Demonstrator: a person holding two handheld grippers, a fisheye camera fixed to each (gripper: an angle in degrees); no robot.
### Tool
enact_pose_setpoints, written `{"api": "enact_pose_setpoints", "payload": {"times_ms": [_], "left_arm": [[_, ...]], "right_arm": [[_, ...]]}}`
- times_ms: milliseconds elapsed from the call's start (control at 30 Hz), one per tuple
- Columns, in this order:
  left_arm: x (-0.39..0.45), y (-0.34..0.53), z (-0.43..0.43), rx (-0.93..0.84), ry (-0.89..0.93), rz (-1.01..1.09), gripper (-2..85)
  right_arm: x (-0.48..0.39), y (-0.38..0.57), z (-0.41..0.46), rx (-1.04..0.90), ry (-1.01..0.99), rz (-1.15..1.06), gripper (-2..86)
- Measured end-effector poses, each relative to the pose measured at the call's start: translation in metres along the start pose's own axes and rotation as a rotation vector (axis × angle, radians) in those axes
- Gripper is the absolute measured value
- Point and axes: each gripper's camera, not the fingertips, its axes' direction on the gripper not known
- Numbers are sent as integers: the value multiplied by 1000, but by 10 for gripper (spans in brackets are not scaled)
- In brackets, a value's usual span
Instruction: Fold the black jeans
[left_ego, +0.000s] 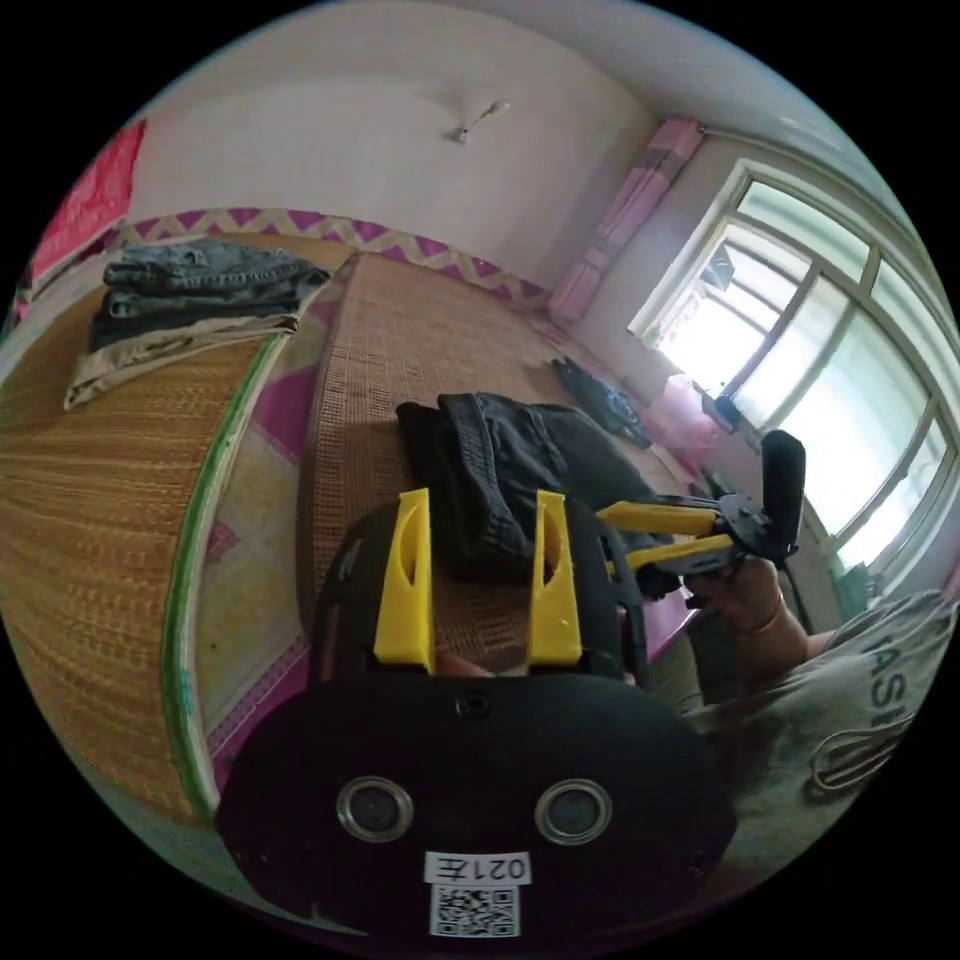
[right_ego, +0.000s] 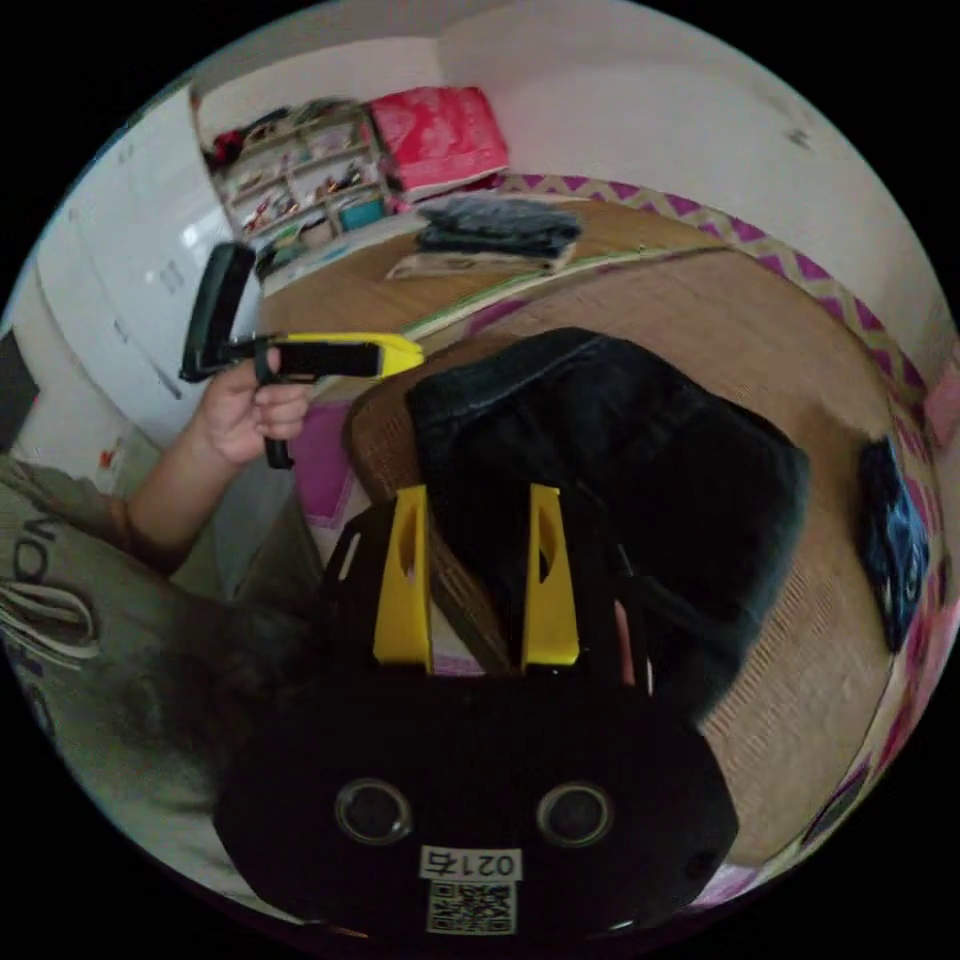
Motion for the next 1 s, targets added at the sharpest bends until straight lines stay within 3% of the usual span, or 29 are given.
{"api": "enact_pose_setpoints", "payload": {"times_ms": [200,300,367,533,733,1000], "left_arm": [[-64,-48,41,-86,123,-107,195],[-87,-66,68,-160,155,-146,215],[-103,-79,88,-216,160,-181,225],[-139,-101,113,-261,123,-312,192],[-186,-123,143,-320,226,-422,122],[-224,-138,162,-279,358,-411,103]], "right_arm": [[132,16,-102,123,208,264,152],[205,10,-103,64,53,387,161],[258,4,-89,7,-165,486,175],[318,5,-89,18,-420,623,183],[345,-13,-117,36,-487,655,179],[366,-28,-145,57,-478,685,144]]}}
